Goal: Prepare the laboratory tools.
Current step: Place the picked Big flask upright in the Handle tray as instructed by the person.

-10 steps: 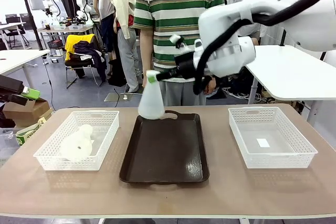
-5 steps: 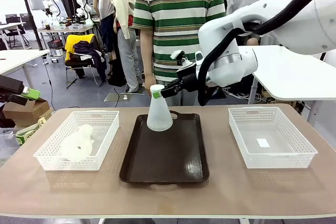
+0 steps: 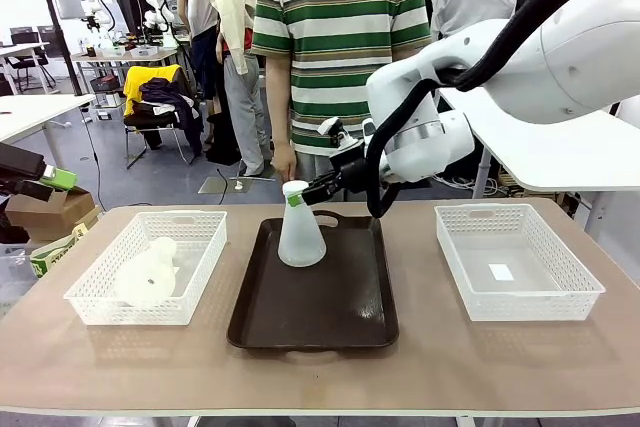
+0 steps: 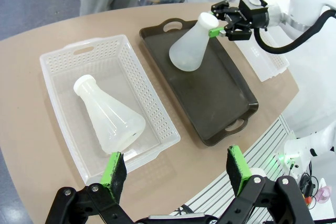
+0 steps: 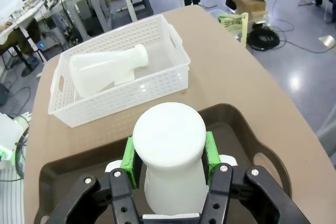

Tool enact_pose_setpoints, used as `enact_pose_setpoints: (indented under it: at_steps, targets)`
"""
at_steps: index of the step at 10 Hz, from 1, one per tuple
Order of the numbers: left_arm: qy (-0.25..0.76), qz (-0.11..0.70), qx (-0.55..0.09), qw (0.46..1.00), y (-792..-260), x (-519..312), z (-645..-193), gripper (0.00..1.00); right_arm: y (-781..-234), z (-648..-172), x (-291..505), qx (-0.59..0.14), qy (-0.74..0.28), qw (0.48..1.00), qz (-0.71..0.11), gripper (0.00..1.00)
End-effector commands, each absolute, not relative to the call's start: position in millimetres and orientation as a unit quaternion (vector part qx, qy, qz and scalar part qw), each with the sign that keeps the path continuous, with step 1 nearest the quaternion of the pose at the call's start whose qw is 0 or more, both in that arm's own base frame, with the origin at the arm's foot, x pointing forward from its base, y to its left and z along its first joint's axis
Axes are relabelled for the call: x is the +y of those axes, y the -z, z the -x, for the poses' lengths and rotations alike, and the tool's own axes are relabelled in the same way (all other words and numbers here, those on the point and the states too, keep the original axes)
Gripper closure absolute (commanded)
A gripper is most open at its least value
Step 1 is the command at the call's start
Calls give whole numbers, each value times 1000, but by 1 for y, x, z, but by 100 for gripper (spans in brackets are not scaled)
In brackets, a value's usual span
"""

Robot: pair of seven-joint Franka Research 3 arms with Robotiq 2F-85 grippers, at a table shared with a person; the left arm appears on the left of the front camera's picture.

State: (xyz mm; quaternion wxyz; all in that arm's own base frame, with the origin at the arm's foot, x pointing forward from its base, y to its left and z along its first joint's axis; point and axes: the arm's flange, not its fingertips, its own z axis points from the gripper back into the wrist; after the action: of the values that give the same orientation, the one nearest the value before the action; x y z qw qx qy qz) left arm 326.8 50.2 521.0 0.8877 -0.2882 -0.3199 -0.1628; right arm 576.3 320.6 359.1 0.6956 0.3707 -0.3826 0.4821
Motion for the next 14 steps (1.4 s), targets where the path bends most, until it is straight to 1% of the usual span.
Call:
enact_pose_setpoints:
  at_steps: [1, 4, 5, 6, 10, 11, 12, 14]
  targets:
    - [172, 294, -323, 883, -520, 54, -328, 0, -360, -578, 319, -399, -475, 689, -375, 100]
    - [172, 294, -323, 883, -520, 54, -328, 0, -353, -576, 319, -387, -475, 694, -379, 100]
    - [172, 294, -323, 883, -520, 54, -328, 0, -354, -575, 318, -383, -473, 693, -386, 91]
    - [172, 294, -323, 883, -520, 54, -328, 0, -354, -574, 316, -392, -470, 692, -383, 74]
    - [172, 294, -323, 883, -520, 54, -328, 0, -355, -569, 314, -388, -484, 695, -364, 3]
    - [172, 294, -323, 883, -520, 54, -328, 0, -356, -569, 314, -384, -490, 698, -355, 0]
    - [172, 294, -323, 883, -520, 54, -328, 0, -358, -567, 315, -380, -501, 696, -348, 0]
    - [172, 294, -323, 883, -520, 54, -328, 0, -359, -565, 312, -349, -516, 716, -316, 0]
